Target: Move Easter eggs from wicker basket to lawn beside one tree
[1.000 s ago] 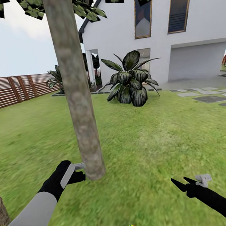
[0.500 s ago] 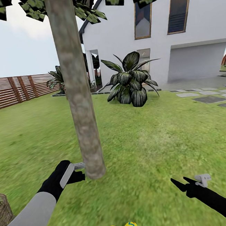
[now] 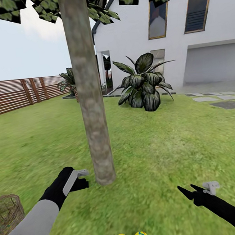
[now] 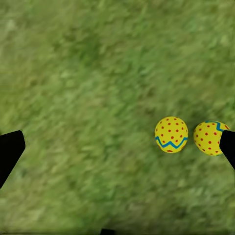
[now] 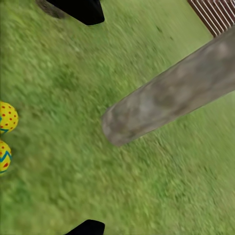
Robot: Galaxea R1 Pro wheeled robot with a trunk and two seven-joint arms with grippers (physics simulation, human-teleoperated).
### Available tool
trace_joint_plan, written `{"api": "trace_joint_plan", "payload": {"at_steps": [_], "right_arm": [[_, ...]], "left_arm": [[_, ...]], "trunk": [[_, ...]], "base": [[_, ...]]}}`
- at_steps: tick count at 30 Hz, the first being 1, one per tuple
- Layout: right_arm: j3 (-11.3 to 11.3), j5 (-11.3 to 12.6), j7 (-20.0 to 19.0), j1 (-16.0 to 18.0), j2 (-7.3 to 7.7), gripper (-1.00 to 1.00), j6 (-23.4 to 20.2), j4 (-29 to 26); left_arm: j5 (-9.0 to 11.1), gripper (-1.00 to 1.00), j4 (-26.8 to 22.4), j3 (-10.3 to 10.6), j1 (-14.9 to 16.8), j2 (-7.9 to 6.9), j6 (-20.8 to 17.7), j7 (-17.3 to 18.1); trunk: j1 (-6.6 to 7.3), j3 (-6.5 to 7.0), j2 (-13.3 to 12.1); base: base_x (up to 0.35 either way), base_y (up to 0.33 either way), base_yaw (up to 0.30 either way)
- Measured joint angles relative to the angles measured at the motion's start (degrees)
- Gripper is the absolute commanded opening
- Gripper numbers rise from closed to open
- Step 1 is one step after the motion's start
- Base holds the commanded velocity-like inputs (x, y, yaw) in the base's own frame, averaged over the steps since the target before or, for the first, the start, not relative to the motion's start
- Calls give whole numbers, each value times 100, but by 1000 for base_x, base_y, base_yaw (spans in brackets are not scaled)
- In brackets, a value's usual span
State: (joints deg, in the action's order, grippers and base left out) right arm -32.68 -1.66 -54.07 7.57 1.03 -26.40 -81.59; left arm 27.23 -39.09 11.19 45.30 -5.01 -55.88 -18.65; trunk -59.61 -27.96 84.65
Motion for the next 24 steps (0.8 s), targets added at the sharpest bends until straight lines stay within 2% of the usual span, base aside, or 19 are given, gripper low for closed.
{"api": "trace_joint_plan", "payload": {"at_steps": [15, 24], "right_arm": [[1, -1, 0, 1, 4, 100, 32, 1], [8, -1, 0, -2, 4, 100, 33, 23]], "left_arm": [[0, 100, 2, -36, 0, 7, 7, -340], [2, 100, 2, -38, 0, 7, 8, -359]], "trunk": [[329, 239, -602], [526, 382, -963]], "base": [[-5, 2, 272], [-151, 56, 274]]}}
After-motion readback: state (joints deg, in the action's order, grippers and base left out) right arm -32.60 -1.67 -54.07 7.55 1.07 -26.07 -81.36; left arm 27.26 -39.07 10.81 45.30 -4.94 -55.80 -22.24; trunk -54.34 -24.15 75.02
